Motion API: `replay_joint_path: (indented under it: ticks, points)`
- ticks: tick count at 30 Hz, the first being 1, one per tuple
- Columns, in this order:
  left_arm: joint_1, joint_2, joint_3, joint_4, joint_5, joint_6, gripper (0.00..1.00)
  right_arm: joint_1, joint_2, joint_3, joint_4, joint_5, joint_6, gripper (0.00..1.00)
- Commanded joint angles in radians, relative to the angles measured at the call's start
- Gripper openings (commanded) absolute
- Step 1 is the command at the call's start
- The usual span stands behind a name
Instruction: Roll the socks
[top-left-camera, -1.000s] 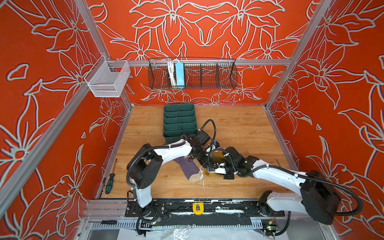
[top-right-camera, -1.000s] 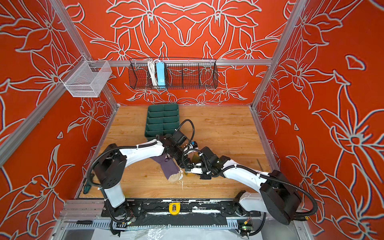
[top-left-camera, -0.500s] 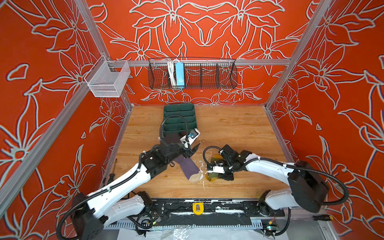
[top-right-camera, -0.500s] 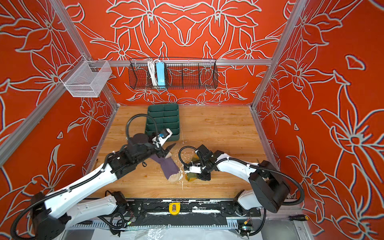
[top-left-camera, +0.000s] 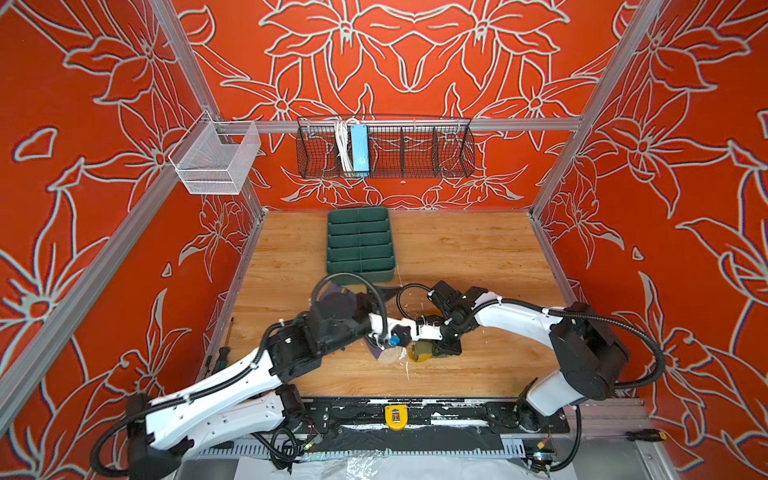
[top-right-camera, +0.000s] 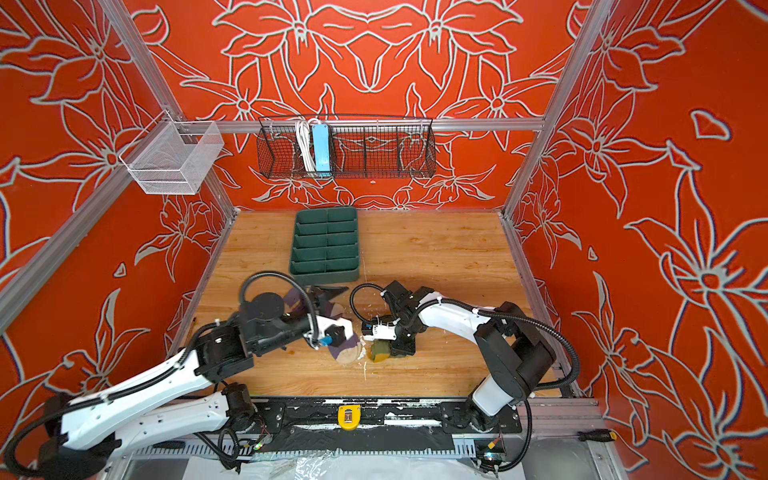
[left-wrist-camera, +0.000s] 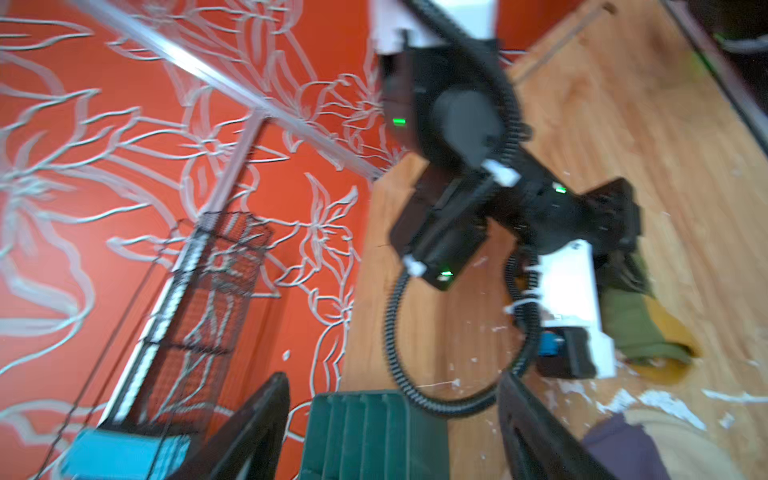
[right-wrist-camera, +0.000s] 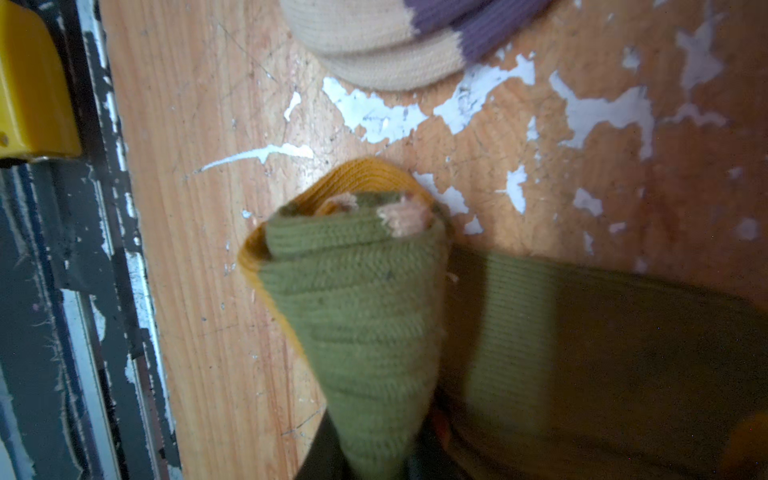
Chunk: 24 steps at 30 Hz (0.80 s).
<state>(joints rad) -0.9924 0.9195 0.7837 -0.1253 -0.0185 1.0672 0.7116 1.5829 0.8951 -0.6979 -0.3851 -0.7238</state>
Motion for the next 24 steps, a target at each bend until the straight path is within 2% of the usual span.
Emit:
replay_joint_path:
  ticks: [1,7,14,18,24]
  points:
    - [-0.088,0.127,-0.057,-0.033,-0.061,0.09,0.78,-0.014,0.051,0.018,-0.062,0.011,-0.003,0.0]
    - [-0.196,0.248,-0.112,0.034,-0.066,0.037,0.78,-0.043,0.118,0.076,-0.145,-0.029,0.003,0.0]
    - [-0.236,0.36,-0.167,0.15,-0.086,-0.042,0.78,-0.073,0.12,0.094,-0.157,-0.038,0.009,0.0]
    - [-0.236,0.509,-0.17,0.331,-0.19,-0.136,0.76,-0.074,0.109,0.082,-0.141,-0.049,0.019,0.0]
    - [-0.236,0.742,-0.122,0.533,-0.402,-0.196,0.72,-0.074,0.094,0.076,-0.139,-0.054,0.02,0.0]
